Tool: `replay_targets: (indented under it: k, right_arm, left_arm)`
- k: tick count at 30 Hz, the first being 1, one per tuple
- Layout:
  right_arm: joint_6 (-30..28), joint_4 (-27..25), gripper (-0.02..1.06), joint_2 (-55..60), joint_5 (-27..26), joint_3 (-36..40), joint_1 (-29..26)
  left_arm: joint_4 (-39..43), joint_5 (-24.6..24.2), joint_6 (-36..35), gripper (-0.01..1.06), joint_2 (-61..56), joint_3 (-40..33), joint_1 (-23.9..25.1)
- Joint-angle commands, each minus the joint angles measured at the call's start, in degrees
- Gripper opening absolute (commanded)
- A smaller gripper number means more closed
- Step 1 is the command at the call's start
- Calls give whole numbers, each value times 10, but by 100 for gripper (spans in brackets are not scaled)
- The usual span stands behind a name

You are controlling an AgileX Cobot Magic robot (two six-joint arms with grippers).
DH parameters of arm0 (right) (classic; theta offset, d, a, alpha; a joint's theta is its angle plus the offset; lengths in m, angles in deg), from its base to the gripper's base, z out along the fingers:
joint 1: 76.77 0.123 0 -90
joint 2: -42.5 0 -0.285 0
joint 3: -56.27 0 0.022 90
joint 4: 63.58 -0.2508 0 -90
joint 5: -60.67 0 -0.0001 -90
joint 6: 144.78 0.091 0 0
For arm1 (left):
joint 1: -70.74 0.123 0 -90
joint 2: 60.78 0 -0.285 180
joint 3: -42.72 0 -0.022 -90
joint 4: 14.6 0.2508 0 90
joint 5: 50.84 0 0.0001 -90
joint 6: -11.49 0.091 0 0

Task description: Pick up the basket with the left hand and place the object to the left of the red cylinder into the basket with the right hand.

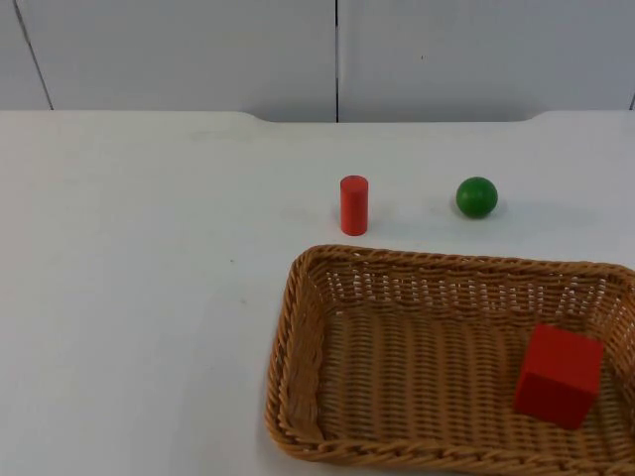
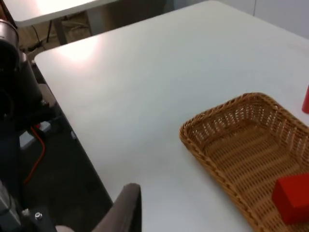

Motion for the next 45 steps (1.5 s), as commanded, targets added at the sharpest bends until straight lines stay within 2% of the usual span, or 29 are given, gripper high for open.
replay_targets:
  k: [1, 6, 15, 17, 21, 45]
  right_arm:
    - [2, 3, 100, -2, 6, 8, -2]
    - [6, 3, 100, -2, 11, 8, -2]
    - [8, 11, 100, -2, 36, 22, -2]
    - [10, 12, 100, -2, 36, 22, -2]
    - [10, 12, 100, -2, 36, 22, -2]
    - [16, 18, 100, -2, 36, 22, -2]
  left_arm:
    - [12, -9, -11, 90, -3, 3, 0]
    - [71, -22, -62, 90, -3, 8, 0]
    - [73, -26, -63, 90, -3, 8, 0]
    - [80, -34, -63, 90, -3, 10, 0]
    - [123, -89, -76, 90, -3, -6, 0]
    - [127, -89, -80, 90, -3, -5, 0]
